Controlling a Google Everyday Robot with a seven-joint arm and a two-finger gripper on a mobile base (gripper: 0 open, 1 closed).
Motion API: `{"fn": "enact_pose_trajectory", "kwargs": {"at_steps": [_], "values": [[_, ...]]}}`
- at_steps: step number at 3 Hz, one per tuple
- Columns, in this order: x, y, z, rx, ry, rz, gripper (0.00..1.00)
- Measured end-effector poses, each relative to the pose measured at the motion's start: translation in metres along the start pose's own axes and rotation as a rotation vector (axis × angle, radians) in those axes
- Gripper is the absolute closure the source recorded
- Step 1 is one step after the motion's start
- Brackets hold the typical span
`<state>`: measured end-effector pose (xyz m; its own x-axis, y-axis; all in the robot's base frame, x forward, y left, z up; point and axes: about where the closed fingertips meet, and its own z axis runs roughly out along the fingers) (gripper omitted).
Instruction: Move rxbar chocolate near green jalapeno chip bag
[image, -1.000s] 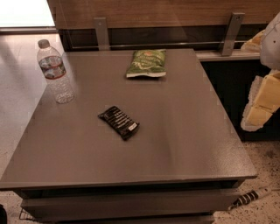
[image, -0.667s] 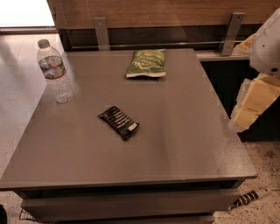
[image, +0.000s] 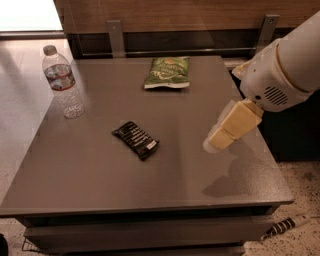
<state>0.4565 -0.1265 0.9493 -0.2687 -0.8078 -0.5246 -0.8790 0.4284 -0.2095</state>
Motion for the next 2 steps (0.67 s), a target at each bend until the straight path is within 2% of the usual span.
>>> {"fn": "enact_pose_trajectory", "kwargs": {"at_steps": [1,2], "values": [[-0.019,0.011,0.028,0.026,-0.12,0.127,0.0],[-0.031,0.007,0.047,0.097,-0.191,0.225,0.0]]}}
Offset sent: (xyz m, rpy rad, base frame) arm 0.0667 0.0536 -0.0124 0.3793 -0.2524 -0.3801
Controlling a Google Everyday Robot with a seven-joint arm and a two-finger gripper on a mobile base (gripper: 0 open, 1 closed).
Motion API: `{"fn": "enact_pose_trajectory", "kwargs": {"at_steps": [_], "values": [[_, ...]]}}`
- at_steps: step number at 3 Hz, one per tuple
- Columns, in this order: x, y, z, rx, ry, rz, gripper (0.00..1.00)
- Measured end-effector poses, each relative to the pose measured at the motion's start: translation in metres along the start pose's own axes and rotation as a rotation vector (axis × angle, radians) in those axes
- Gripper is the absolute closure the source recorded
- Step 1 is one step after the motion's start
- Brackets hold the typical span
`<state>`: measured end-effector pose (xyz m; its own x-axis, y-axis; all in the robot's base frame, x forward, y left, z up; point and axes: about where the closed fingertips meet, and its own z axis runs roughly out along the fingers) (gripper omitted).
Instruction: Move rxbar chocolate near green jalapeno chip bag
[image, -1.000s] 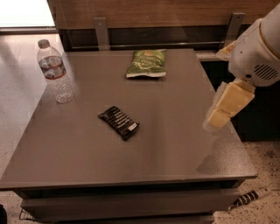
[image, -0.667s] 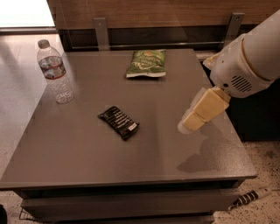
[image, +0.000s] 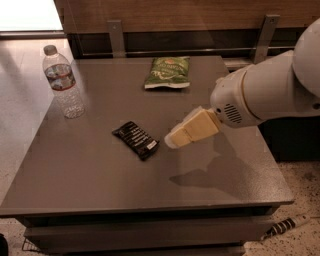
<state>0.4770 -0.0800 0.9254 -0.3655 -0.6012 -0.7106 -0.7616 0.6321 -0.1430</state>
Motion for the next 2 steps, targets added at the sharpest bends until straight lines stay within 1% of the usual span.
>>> {"fn": "enact_pose_trajectory", "kwargs": {"at_steps": [1,2], "values": [[-0.0153,-0.0146,0.0006,0.062,-0.06,0.006,0.0],[-0.0155,-0.0147,0.0004,0.062,-0.061,0.005,0.0]]}}
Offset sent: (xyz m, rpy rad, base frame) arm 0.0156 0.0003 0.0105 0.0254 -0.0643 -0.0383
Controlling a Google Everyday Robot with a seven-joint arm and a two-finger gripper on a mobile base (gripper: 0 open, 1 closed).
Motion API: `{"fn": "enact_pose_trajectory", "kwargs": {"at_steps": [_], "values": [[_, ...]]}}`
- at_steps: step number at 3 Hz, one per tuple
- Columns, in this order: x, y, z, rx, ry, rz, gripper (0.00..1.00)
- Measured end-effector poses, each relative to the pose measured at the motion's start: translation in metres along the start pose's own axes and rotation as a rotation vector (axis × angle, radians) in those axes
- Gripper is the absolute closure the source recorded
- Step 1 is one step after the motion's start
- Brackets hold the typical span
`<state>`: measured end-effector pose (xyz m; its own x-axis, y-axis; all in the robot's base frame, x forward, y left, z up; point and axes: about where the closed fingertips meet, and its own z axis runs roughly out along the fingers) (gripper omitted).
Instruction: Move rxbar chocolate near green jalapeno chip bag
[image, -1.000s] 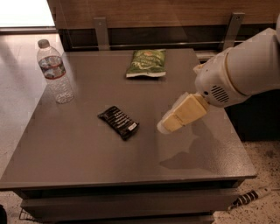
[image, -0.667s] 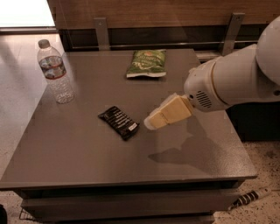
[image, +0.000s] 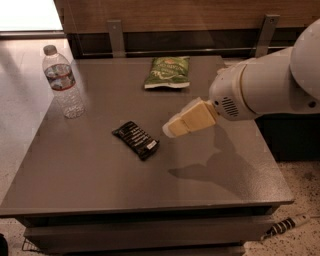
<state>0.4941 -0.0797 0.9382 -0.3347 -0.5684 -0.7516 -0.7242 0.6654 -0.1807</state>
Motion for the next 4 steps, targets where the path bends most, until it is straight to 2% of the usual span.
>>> {"fn": "enact_pose_trajectory", "kwargs": {"at_steps": [1,2,3,4], "values": [[-0.005,0.016,0.024,-0.062,0.003,0.012,0.0],[0.001,0.035,0.049,-0.097,0.041,0.058,0.0],[0.009,0.053,0.071,-0.104,0.047,0.097,0.0],[0.015,0.076,0.108,-0.122,0.007,0.146,0.0]]}}
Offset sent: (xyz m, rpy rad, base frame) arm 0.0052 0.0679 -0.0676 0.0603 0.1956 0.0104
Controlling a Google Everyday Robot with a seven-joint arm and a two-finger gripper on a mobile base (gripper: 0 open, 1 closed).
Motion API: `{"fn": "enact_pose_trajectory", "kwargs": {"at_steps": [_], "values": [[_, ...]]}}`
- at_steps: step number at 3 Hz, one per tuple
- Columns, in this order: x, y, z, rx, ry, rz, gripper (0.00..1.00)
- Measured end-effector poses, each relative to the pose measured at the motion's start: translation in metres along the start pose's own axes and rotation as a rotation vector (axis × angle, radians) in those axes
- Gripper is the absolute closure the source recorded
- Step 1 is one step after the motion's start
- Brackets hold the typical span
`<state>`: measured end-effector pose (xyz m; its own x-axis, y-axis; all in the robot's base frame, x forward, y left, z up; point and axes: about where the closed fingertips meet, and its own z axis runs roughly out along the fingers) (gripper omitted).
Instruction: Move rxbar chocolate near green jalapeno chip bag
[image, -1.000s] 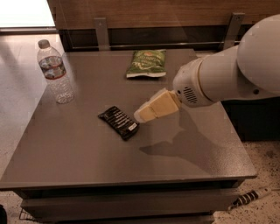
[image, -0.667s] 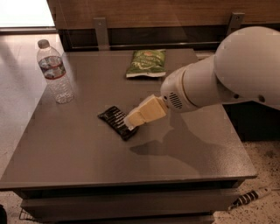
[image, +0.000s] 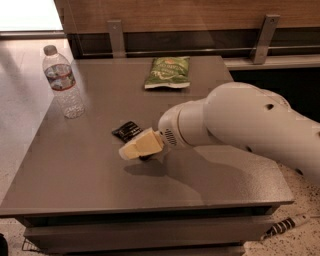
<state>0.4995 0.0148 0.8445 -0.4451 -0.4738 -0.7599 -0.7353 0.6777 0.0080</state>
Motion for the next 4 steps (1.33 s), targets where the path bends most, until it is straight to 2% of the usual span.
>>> {"fn": "enact_pose_trajectory", "kwargs": {"at_steps": [2,3,4], "values": [[0.002,0.025,0.056,-0.065,-0.066,0.052,0.0],[0.009,0.031,0.063,-0.067,-0.067,0.074,0.0],[0.007,0.031,0.061,-0.068,-0.067,0.074,0.25]]}}
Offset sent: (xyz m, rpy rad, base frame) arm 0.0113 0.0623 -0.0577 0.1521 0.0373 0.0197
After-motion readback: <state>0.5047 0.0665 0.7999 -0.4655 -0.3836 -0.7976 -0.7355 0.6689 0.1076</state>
